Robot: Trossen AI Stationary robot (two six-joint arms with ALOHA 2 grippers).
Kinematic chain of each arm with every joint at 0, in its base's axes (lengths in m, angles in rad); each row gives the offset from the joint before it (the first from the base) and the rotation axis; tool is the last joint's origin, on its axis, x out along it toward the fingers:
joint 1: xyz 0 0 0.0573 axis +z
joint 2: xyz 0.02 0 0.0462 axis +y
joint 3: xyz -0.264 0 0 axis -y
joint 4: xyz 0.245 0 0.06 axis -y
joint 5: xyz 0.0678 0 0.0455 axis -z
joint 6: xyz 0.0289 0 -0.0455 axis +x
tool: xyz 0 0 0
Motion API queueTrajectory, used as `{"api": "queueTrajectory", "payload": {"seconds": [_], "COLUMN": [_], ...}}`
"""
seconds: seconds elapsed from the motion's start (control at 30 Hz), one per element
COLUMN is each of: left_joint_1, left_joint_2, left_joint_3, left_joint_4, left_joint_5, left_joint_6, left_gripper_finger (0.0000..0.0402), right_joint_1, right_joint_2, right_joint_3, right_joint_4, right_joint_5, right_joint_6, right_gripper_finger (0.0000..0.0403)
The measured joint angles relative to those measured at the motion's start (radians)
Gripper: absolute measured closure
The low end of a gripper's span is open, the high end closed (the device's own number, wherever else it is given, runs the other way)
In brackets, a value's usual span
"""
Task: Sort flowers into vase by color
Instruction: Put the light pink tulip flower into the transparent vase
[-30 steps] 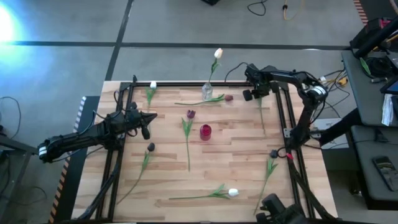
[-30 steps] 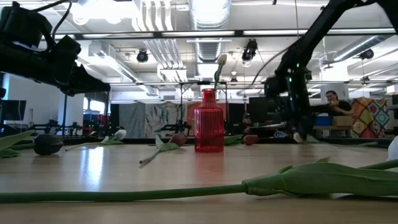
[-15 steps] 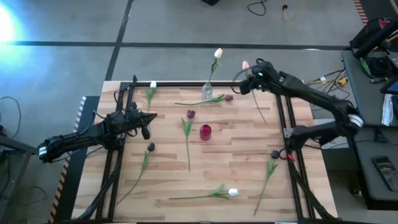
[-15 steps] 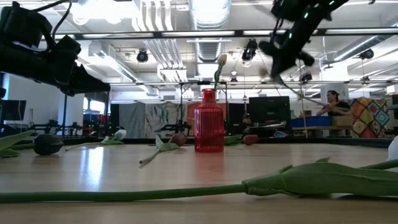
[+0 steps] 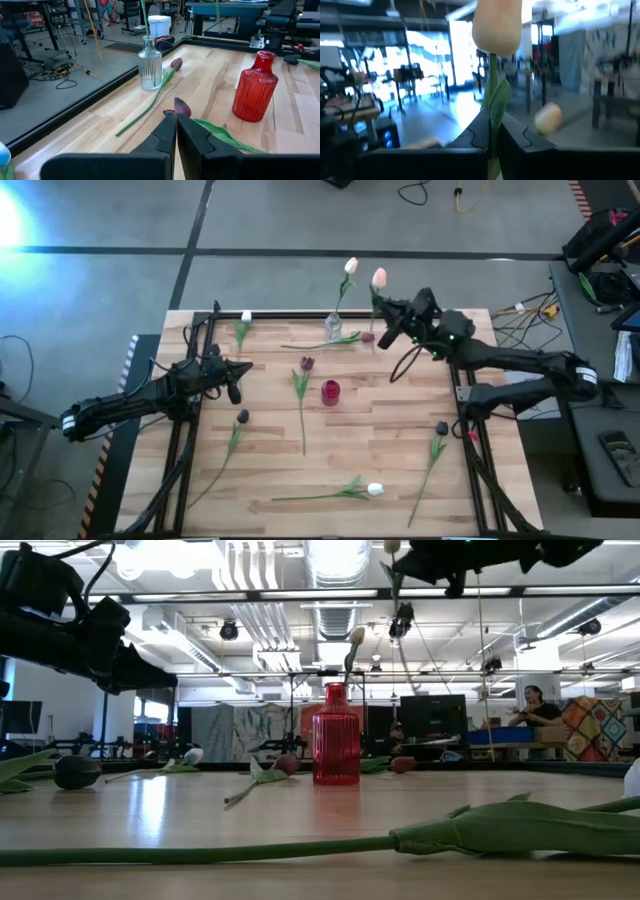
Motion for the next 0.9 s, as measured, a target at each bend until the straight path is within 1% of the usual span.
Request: {"api": "queueTrajectory", "payload": {"seconds": [0.13, 0.27, 0.47, 0.67, 0.8, 0.9], "left_joint_1": [0.000, 0.000, 0.000, 0.000, 0.000, 0.000], "left_joint_2": [0.000, 0.000, 0.001, 0.001, 0.002, 0.003], "left_joint_3": [0.000, 0.000, 0.000, 0.000, 0.000, 0.000], "left_joint_4": [0.000, 0.000, 0.000, 0.000, 0.000, 0.000], "left_joint_5": [0.000, 0.000, 0.000, 0.000, 0.000, 0.000], "left_joint_6": [0.000, 0.000, 0.000, 0.000, 0.000, 0.000], "left_gripper_finger": [0.0402, 0.0402, 0.0402, 0.0402, 0.0402, 0.0402], "right_joint_1": [0.001, 0.001, 0.001, -0.001, -0.010, -0.022], "right_joint_2": [0.105, 0.222, 0.383, 0.516, 0.573, 0.598], "right_joint_3": [0.015, 0.073, 0.226, 0.388, 0.455, 0.474], "right_joint_4": [0.176, 0.286, 0.305, 0.302, 0.294, 0.286], "right_joint_5": [0.000, -0.001, -0.004, -0.008, -0.008, -0.008], "right_joint_6": [-0.026, -0.058, -0.134, -0.203, -0.211, -0.222], "right_gripper_finger": [0.0390, 0.0390, 0.0390, 0.0390, 0.0390, 0.0390]}}
